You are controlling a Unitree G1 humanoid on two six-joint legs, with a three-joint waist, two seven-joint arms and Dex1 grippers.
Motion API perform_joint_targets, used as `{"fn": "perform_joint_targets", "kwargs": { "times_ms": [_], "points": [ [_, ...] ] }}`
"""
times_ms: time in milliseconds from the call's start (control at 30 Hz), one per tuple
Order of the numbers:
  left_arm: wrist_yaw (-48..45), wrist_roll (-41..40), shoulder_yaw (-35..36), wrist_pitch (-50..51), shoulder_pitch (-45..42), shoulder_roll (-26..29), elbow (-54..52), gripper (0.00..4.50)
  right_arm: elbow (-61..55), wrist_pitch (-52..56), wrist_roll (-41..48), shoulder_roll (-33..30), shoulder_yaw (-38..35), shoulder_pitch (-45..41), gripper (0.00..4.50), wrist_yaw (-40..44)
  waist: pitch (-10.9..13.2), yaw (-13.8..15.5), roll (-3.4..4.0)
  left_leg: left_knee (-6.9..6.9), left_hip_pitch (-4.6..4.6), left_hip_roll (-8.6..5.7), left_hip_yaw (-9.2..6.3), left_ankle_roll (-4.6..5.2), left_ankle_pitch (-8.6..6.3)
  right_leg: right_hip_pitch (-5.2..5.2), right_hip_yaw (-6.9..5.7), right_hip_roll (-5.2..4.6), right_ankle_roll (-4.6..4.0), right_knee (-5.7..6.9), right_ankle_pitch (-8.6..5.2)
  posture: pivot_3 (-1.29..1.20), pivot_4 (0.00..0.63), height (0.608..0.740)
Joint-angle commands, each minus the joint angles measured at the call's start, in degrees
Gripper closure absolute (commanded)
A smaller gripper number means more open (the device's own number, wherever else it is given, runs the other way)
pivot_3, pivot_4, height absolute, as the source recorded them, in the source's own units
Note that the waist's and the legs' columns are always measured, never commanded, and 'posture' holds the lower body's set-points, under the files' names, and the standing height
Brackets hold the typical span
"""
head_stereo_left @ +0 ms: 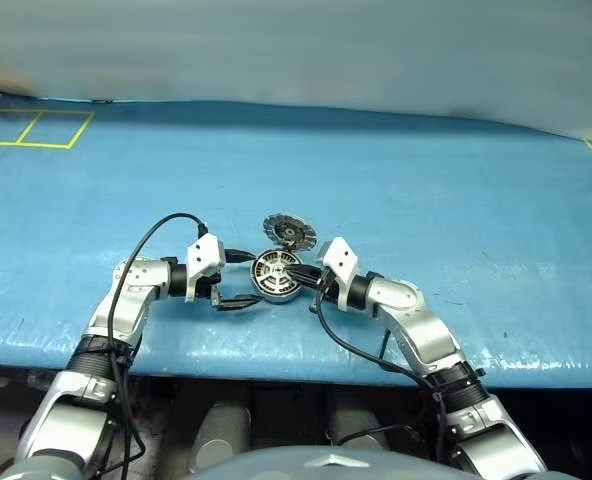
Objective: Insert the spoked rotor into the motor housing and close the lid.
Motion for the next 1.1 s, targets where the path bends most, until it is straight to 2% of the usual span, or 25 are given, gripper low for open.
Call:
{"fn": "perform_joint_targets", "kwargs": {
  "times_ms": [33,433,767,1100],
  "points": [
    [0.99,-1.67,2.00,-2.42,0.91,-0.84,0.23,0.00,0.47,2.93,-3.65,-0.75,1.83,0.25,4.48,-2.29,-0.02,-0.03,0.02,0.00,0.02,0.01,0.00,0.00,0.00,0.00,0.00,0.00,-0.01,0.00,0.00,0.00,0.150,0.740],
    [3.83,-4.00,5.53,-5.31,5.42,-2.30,0.21,0.00,-7.38,3.78,0.57,1.88,-0.24,-1.40,4.48,-2.21,-0.04,0.15,0.04,0.00,-0.12,0.00,-0.01,0.00,0.01,-0.16,-0.01,-0.01,-0.09,0.00,0.07,0.00,0.150,0.740],
    [6.16,-5.10,6.83,-6.22,7.46,-4.34,-0.33,0.00,0.03,4.12,-1.13,4.25,1.36,-4.59,4.48,-3.17,-0.03,0.15,0.05,-0.05,-0.13,0.00,-0.01,0.00,0.01,-0.17,-0.01,-0.01,-0.10,-0.03,0.07,0.00,0.150,0.740],
    [7.30,-5.60,7.01,-6.26,8.64,-4.16,-1.52,0.00,4.18,4.69,-4.64,3.19,3.57,-4.16,4.48,-3.70,-0.05,0.11,0.06,-0.05,-0.01,0.00,-0.01,0.00,0.01,-0.11,-0.01,-0.01,-0.12,-0.03,0.06,0.00,0.150,0.740]
  ]
}}
